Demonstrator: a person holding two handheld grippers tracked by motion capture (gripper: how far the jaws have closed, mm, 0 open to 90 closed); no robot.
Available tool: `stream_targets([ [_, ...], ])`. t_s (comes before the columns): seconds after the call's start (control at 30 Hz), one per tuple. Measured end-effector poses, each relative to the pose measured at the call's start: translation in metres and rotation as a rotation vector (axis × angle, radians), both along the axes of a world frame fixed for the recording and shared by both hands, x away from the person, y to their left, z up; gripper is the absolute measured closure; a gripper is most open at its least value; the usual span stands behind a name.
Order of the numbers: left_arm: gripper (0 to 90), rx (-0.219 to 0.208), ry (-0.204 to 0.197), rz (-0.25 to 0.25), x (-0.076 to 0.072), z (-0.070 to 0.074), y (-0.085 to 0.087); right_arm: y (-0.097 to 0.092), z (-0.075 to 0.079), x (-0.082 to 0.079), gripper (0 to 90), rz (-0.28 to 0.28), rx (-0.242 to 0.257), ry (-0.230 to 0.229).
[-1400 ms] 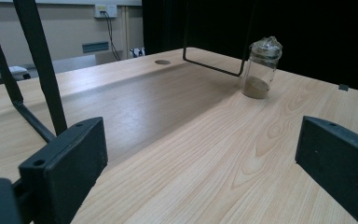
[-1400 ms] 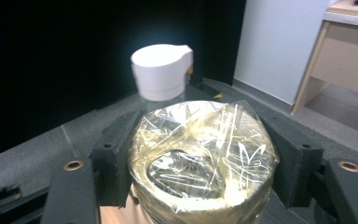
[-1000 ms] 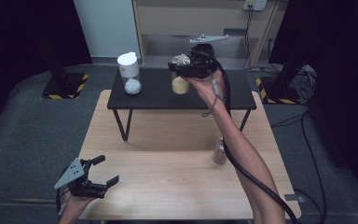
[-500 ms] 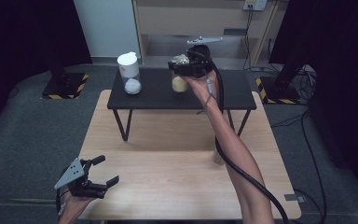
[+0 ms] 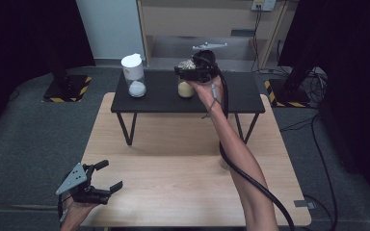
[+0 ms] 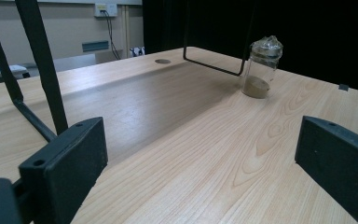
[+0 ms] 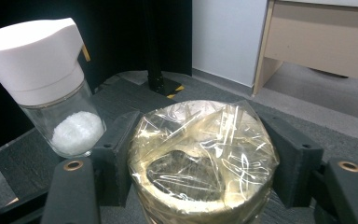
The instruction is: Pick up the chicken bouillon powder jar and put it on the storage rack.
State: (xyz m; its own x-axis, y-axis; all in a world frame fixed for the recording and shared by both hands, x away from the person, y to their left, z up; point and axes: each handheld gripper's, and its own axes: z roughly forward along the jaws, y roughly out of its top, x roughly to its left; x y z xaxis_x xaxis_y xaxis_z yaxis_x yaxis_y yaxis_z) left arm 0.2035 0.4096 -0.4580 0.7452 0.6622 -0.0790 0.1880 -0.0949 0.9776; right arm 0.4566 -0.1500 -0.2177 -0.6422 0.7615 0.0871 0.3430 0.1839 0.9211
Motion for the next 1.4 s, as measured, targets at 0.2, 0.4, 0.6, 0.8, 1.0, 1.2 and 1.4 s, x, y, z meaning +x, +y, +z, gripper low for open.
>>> stream_targets([
  [0.2,1.2,0.0,0.0,0.0,0.0,0.0,0.0,0.001,-0.005,0.002,34.6,0.0,0.0,0.01],
  [0.4,1.2,-0.001,0.0,-0.001,0.001,0.0,0.0,0.001,-0.006,0.003,34.6,0.0,0.006,0.01],
  [0.6,1.2,0.001,-0.001,-0.001,0.0,0.0,0.0,0.0,-0.006,0.003,34.4,0.005,0.004,0.011],
  [0.8,1.2,-0.001,-0.002,0.0,0.0,0.0,0.0,-0.006,-0.005,0.005,18.3,0.005,0.055,0.017],
  [1.0,1.2,0.001,-0.003,-0.002,0.0,0.0,0.0,-0.006,0.01,-0.005,11.1,-0.004,0.035,-0.035],
  [1.2,1.1,0.002,-0.003,-0.003,0.0,0.0,0.0,-0.012,0.026,-0.017,9.7,0.007,0.033,-0.069],
  [1.4,1.2,0.004,-0.002,-0.004,0.0,0.0,-0.001,-0.027,0.038,-0.032,9.6,0.034,0.047,-0.102],
])
